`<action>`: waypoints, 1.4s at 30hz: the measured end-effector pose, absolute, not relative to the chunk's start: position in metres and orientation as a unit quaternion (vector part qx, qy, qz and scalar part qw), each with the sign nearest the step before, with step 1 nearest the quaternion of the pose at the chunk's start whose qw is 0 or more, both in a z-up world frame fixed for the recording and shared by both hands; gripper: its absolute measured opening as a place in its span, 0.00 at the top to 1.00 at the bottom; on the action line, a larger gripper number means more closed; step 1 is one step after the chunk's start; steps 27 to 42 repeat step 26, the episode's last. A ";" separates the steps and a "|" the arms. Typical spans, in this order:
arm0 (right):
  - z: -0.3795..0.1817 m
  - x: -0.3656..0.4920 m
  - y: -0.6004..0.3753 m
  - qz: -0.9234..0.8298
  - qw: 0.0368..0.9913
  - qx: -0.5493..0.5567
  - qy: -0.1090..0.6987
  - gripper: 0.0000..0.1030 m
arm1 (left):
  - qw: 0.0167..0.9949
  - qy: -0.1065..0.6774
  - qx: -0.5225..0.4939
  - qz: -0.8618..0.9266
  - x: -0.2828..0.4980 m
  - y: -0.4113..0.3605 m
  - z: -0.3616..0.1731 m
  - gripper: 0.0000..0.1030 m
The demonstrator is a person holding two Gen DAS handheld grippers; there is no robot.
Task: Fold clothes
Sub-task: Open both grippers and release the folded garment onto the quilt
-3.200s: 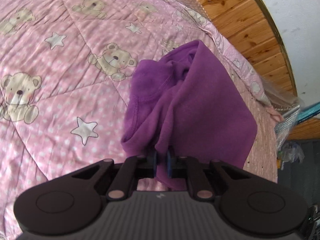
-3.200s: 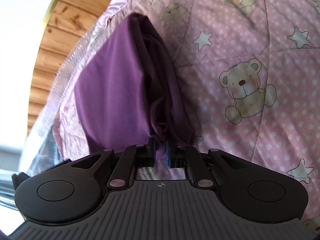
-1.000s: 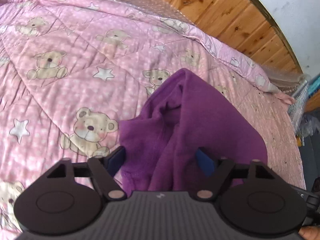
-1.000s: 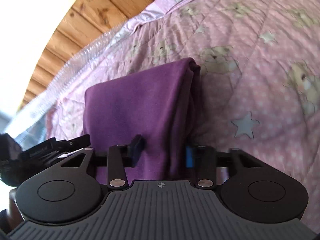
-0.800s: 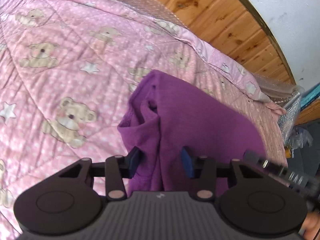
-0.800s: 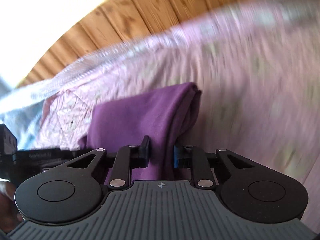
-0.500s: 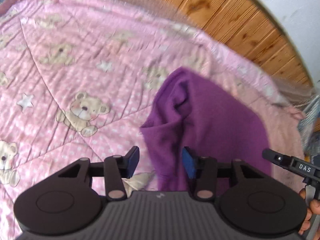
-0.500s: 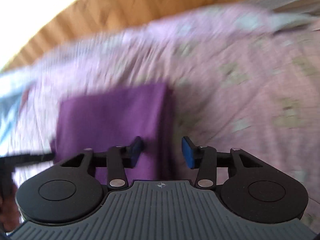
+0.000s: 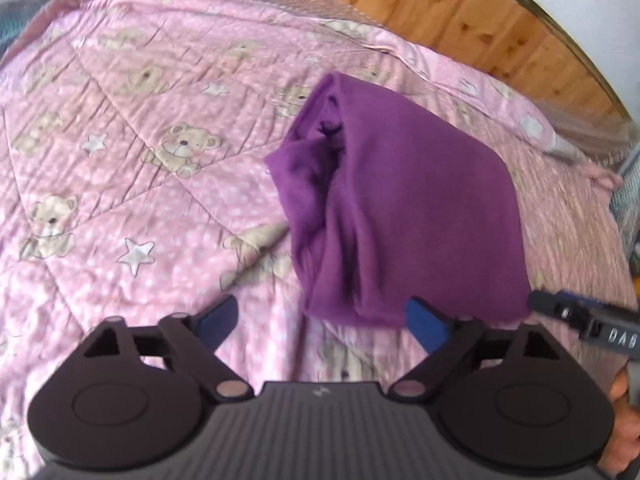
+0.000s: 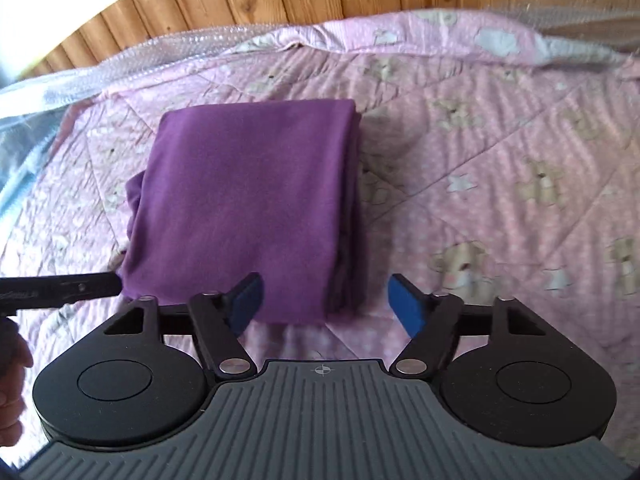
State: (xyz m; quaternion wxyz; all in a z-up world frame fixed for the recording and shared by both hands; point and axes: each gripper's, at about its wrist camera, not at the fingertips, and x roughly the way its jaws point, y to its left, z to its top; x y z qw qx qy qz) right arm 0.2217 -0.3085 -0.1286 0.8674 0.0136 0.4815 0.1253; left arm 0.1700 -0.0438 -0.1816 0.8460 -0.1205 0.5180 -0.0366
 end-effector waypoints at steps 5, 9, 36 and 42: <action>-0.105 0.182 -0.307 0.102 0.878 -0.026 0.466 0.17 | 0.834 0.534 -0.116 -0.075 0.134 -0.065 -0.163 0.00; -0.089 0.143 -0.304 0.081 0.885 -0.037 0.458 0.16 | 0.839 0.518 -0.134 -0.096 0.105 -0.076 -0.154 0.00; -0.046 0.031 -0.287 0.058 0.900 -0.046 0.430 0.13 | 0.883 0.436 -0.130 -0.114 -0.009 -0.085 -0.081 0.00; -0.046 0.031 -0.287 0.058 0.900 -0.046 0.430 0.13 | 0.883 0.436 -0.130 -0.114 -0.009 -0.085 -0.081 0.00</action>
